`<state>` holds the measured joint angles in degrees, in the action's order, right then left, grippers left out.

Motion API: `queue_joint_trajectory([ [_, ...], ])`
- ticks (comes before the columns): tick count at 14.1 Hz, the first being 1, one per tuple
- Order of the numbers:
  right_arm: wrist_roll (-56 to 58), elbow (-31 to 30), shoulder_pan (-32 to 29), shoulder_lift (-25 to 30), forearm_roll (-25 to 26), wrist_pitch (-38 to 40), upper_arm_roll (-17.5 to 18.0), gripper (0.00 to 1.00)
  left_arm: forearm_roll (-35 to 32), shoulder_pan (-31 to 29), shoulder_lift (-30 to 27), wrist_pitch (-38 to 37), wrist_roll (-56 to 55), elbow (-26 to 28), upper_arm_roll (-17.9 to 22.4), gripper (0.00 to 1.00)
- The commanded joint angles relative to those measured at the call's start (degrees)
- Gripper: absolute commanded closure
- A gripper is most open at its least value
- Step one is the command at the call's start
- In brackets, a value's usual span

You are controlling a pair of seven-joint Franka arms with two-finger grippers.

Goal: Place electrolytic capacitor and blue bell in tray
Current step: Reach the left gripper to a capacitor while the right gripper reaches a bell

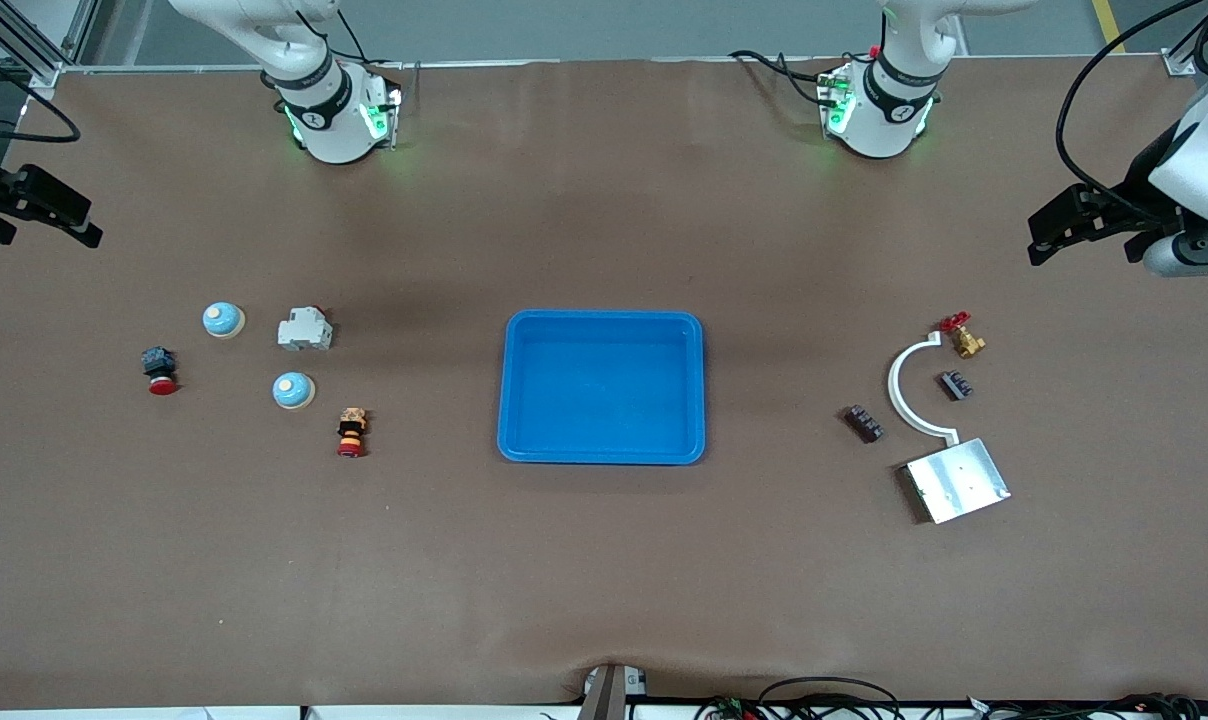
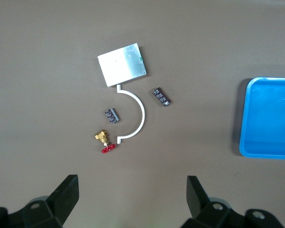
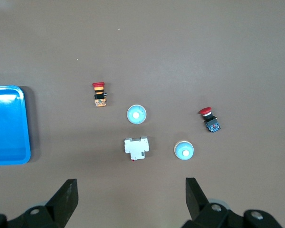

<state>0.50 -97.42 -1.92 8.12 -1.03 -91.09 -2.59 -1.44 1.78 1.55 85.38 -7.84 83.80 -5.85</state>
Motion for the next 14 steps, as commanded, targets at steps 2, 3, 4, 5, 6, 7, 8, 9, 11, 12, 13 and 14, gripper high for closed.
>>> queue_joint_trajectory([
  [2,-0.6,-1.3,-0.8,1.4,-0.7,-0.1,0.4,0.0,0.5,-0.5,-0.7,-1.4,1.1,-0.6,0.1,0.0],
  [3,-0.6,-1.3,-0.8,1.4,-0.7,-0.1,0.4,0.0,0.3,-0.6,-0.7,-1.4,1.2,-0.6,0.3,0.0],
  [4,-0.6,-1.9,-0.8,1.5,-0.7,-0.4,0.4,0.0,0.2,-0.6,-0.4,-1.4,1.1,-0.6,0.6,0.0],
  [5,-0.6,-2.5,-0.7,2.0,-0.7,-0.7,0.4,0.0,0.3,-0.7,-0.1,-1.4,1.3,-0.6,0.7,0.0],
  [6,-0.6,-2.8,-0.7,2.0,-0.6,-0.8,0.4,0.0,0.3,-0.9,0.4,-1.3,1.3,-0.4,0.8,0.0],
  [7,-0.6,-2.8,-0.7,2.0,-0.7,-0.8,0.4,0.0,0.2,-0.6,2.4,-1.3,0.6,-0.1,0.7,0.0],
  [8,-0.6,-3.0,-0.7,1.9,-0.6,0.0,0.5,0.0,0.2,-0.5,4.1,-1.0,-0.3,0.3,0.8,0.0],
  [9,-0.7,-4.6,-0.6,2.0,-0.6,0.2,0.5,0.0,0.2,-0.5,5.9,0.3,-2.3,1.4,0.7,0.0],
  [11,-0.7,-6.9,-0.5,2.3,-0.7,-0.6,0.5,0.0,0.1,-0.4,7.0,6.4,-7.0,6.0,0.6,0.0],
  [12,-0.7,-8.9,-0.3,2.4,-0.7,-1.5,0.7,0.0,0.2,-0.3,7.1,10.3,-7.8,9.1,0.6,0.0],
  [13,-0.7,-11.3,-0.3,2.5,-0.7,-2.5,0.7,0.0,0.2,-0.4,7.1,14.1,-8.2,12.2,0.5,0.0],
  [14,-0.7,-13.9,-0.2,2.5,-0.7,-4.3,0.7,0.0,0.3,-0.5,7.2,18.1,-8.6,15.7,0.4,0.0],
])
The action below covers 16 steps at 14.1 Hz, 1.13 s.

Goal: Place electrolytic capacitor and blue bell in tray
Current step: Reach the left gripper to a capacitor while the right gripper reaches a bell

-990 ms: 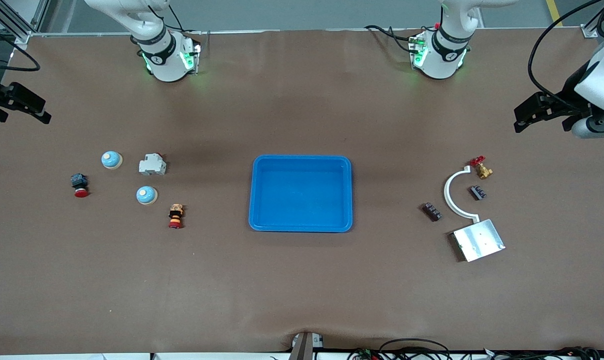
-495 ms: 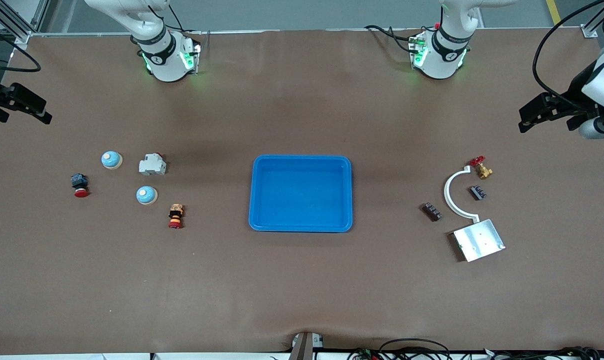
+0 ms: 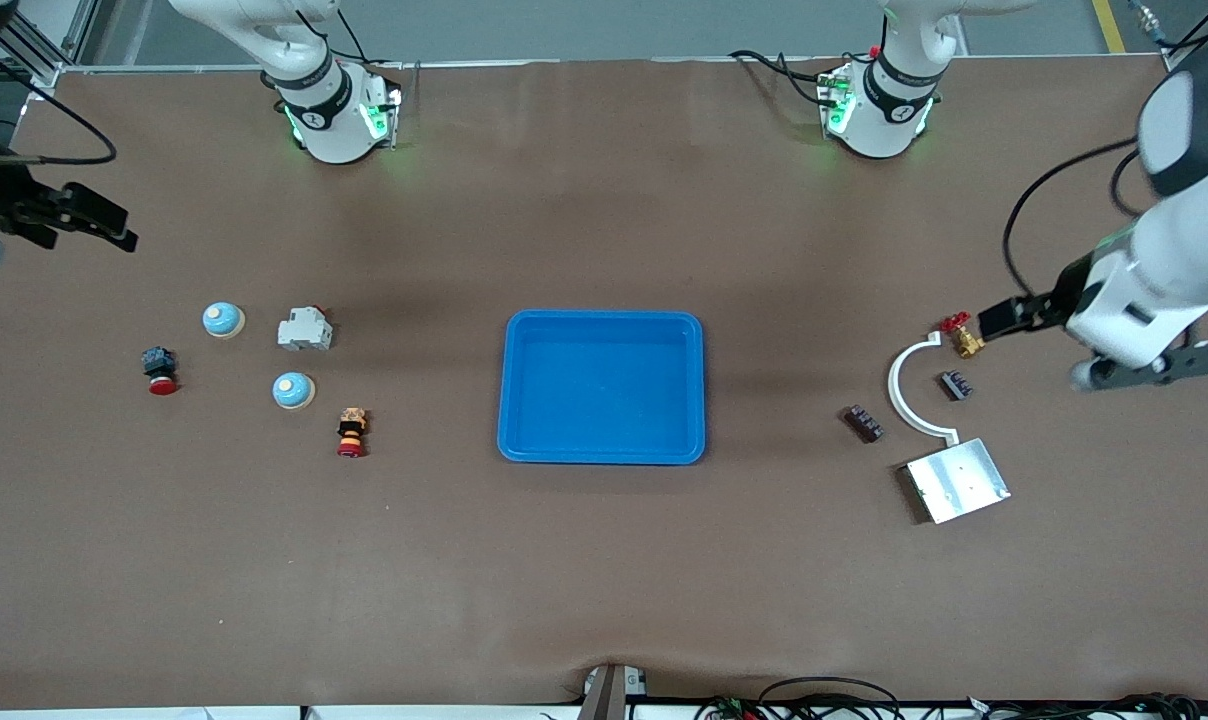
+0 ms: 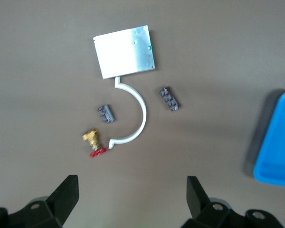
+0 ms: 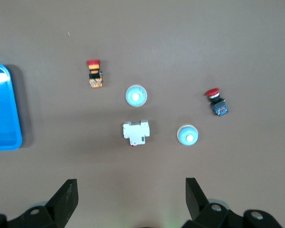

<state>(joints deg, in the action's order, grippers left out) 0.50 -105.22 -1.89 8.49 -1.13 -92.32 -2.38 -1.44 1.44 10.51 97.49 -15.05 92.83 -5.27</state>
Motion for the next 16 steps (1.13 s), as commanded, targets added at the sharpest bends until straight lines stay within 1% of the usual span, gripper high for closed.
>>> queue_joint_trajectory([
  [1,-0.6,-9.1,-0.2,2.1,-0.6,-5.5,0.5,0.0,0.3,0.1,-1.5,9.5,-2.3,9.5,-0.3,0.0],
  [2,-0.6,-12.7,0.0,2.2,-0.6,-9.2,0.6,0.0,0.3,0.3,-0.8,12.8,-4.7,12.2,-0.3,0.0],
  [4,-0.8,-20.4,0.8,3.0,-0.8,-17.8,0.6,0.0,0.3,0.8,1.5,19.0,-10.1,15.8,-0.4,0.0],
  [7,-0.8,-31.0,1.8,2.5,-0.9,-33.0,0.6,0.0,0.2,1.5,7.3,23.8,-17.9,16.4,-0.4,0.0],
  [8,-1.3,-32.9,2.6,2.1,-1.1,-37.0,0.6,0.0,0.3,1.5,8.7,25.4,-19.6,16.4,-0.4,0.03],
  [9,-2.9,-34.1,3.2,0.8,-1.2,-39.8,0.6,0.0,0.3,1.5,10.2,26.9,-21.1,16.4,-0.4,0.06],
  [10,-3.9,-34.4,4.0,-1.1,-1.2,-42.3,0.6,0.0,0.2,1.6,11.5,28.5,-22.9,16.5,-0.4,0.11],
  [11,-4.1,-34.6,4.4,-3.7,-1.2,-45.2,0.5,0.0,0.2,1.6,13.0,30.1,-23.7,16.6,-0.4,0.19],
  [12,-4.1,-34.6,4.4,-6.2,-1.2,-48.0,0.5,0.0,0.2,1.6,14.3,32.0,-24.0,16.7,-0.4,0.22],
  [16,-3.8,-34.7,4.4,-15.8,-1.1,-60.7,0.5,0.0,0.3,1.6,19.2,39.4,-25.8,16.6,-0.4,0.23],
])
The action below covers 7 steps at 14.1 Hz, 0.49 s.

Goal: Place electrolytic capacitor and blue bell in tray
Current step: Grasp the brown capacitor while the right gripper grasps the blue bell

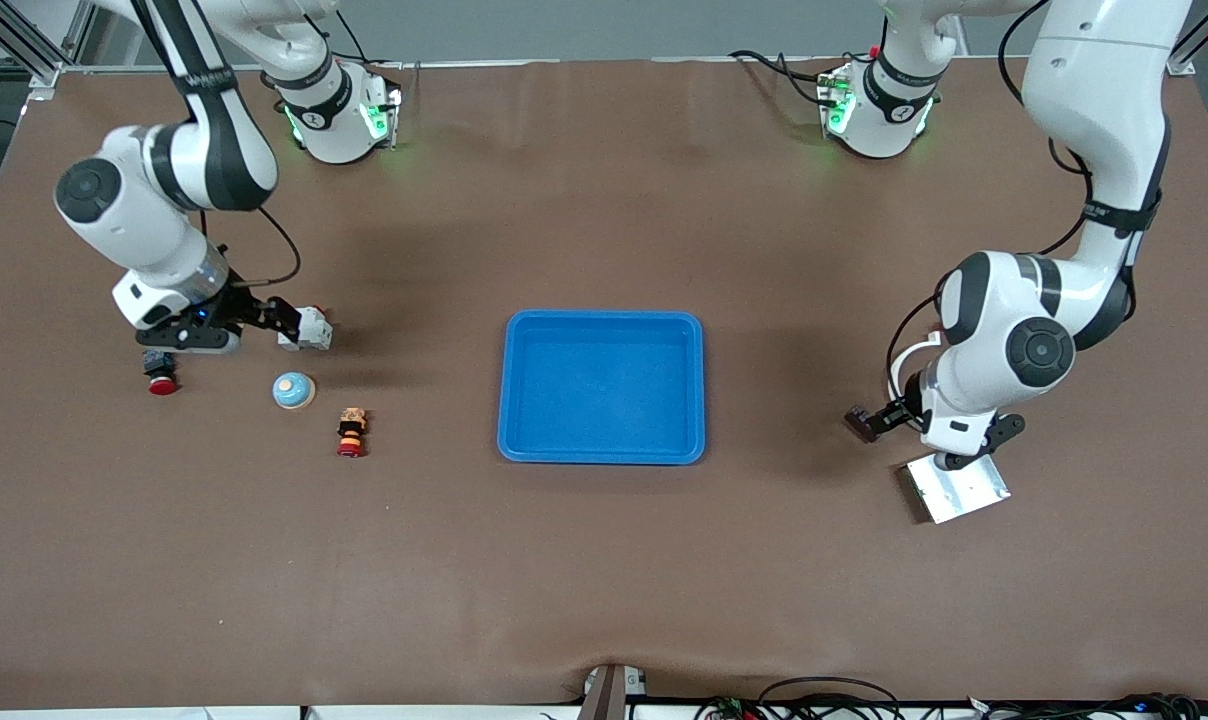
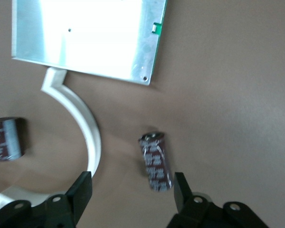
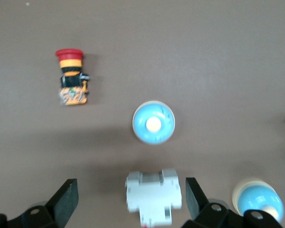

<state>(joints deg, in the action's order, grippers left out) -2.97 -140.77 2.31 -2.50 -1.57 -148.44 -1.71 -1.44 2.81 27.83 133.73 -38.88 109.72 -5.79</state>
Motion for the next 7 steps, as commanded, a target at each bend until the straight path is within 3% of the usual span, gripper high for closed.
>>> queue_joint_trajectory([
  [1,-0.4,0.9,0.1,-7.5,-0.6,-7.4,-0.1,0.0,0.3,0.3,2.7,5.5,-3.0,-0.3,0.1,0.24],
  [5,0.3,1.6,-0.3,-15.7,-0.5,-16.4,-0.2,0.0,0.2,0.4,5.3,9.4,-3.9,-0.3,0.1,0.26],
  [7,0.3,3.2,-0.6,-17.3,0.1,-16.4,-0.3,0.0,0.2,0.5,5.7,9.4,-4.0,-0.3,0.1,0.35],
])
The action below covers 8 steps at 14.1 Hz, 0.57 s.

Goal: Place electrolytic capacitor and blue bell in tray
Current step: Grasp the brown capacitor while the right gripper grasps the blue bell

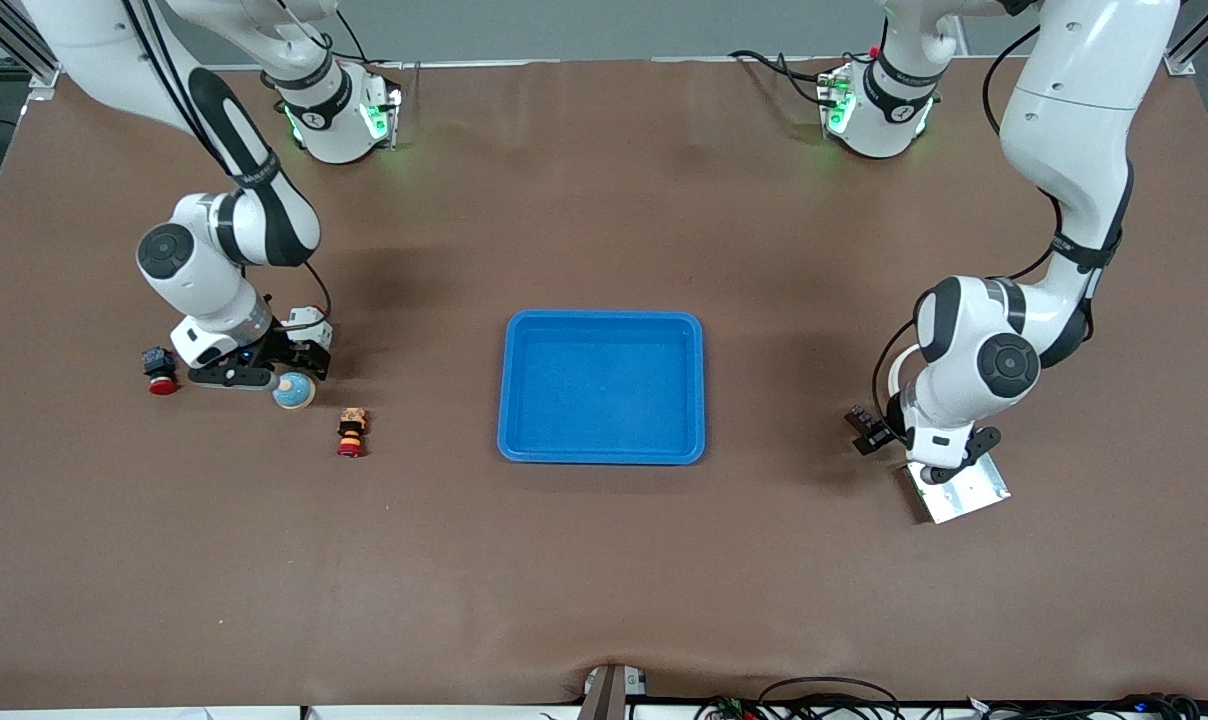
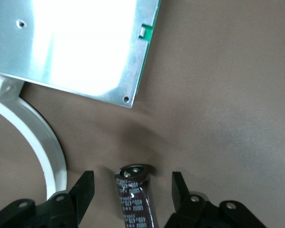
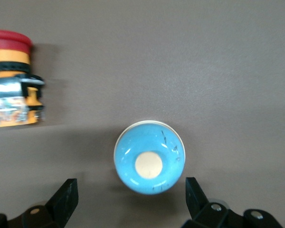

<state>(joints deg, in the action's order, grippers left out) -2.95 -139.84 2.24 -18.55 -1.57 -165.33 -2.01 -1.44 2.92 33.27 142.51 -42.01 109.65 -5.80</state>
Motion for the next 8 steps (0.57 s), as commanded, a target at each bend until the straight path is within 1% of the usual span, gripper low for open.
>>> queue_joint_trajectory([
  [1,0.7,2.9,-1.0,-1.7,0.1,0.4,-0.1,0.0,0.2,0.4,0.2,0.7,-0.9,-0.2,0.1,0.44],
  [2,1.2,3.3,-1.6,-2.3,0.1,0.4,0.0,0.0,0.2,1.0,0.0,0.5,-1.0,-0.2,0.1,0.56],
  [5,2.8,4.0,-2.1,-2.4,0.2,0.4,-0.1,0.0,0.2,2.3,0.0,0.1,-2.2,-0.1,0.1,0.82],
  [6,3.4,4.1,-2.7,-2.4,0.2,0.4,-0.1,0.0,0.2,2.8,0.0,0.0,-2.2,0.1,0.1,0.92],
  [7,3.4,4.1,-2.8,-2.5,0.2,0.4,-0.1,0.0,0.2,3.6,-0.1,0.0,-2.3,0.4,0.1,0.99],
  [8,3.4,4.1,-2.7,-2.9,0.2,0.4,-0.1,0.0,0.2,4.7,-0.6,0.0,-2.5,0.6,0.1,1.0],
])
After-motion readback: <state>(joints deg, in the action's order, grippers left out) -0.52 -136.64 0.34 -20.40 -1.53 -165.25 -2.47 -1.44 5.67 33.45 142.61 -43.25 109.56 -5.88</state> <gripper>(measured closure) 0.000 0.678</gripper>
